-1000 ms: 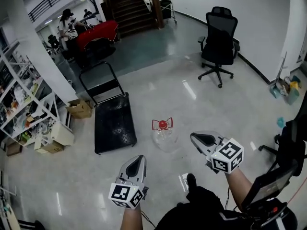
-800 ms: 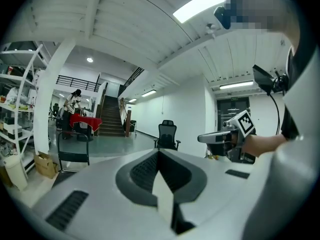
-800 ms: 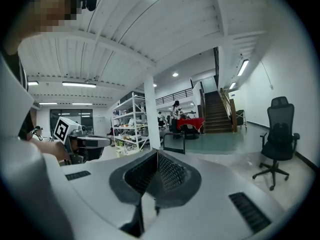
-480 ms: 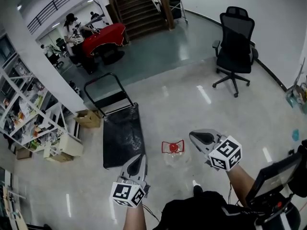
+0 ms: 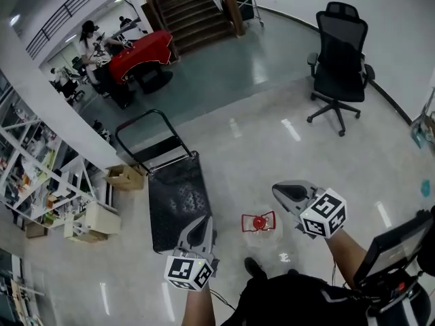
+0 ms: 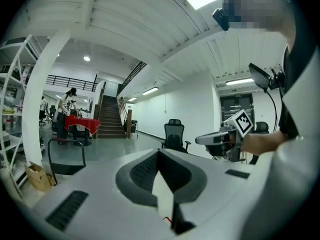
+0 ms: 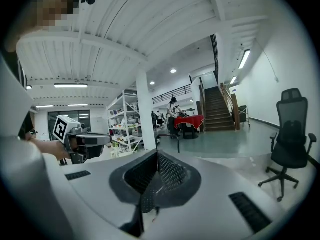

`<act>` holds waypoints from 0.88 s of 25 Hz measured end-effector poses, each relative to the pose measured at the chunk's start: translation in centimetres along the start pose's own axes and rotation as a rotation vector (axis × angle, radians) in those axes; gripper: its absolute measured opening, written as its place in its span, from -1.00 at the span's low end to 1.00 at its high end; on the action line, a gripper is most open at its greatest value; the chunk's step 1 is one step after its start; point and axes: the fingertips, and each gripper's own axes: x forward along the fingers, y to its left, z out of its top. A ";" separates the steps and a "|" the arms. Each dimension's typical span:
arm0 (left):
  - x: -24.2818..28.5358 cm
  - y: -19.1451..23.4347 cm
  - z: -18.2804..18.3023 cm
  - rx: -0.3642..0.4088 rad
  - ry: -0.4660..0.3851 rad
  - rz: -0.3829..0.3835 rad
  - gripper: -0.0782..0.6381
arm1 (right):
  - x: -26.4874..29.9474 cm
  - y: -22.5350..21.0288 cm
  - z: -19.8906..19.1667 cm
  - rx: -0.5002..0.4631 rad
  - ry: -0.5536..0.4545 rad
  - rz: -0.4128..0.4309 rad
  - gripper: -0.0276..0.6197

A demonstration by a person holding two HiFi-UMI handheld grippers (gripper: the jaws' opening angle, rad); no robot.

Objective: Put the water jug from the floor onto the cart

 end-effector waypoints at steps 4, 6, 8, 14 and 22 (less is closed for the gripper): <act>2.1 4.4 0.7 0.023 -0.027 0.011 -0.78 | 3.6 -1.0 1.8 -0.010 -0.019 -0.038 -0.91; 3.0 6.7 0.6 0.025 -0.035 0.009 -0.78 | 5.6 -1.4 2.2 -0.019 -0.020 -0.055 -0.91; 4.1 8.2 0.1 0.010 -0.029 -0.027 -0.78 | 7.5 -2.0 2.3 -0.019 -0.012 -0.075 -0.91; 7.3 10.1 -4.6 -0.040 0.100 -0.093 -0.78 | 10.5 -3.9 -0.7 0.060 0.053 -0.111 -0.90; 12.7 10.8 -11.2 -0.149 0.201 -0.025 -0.78 | 13.7 -10.4 -9.0 0.136 0.174 -0.112 -0.87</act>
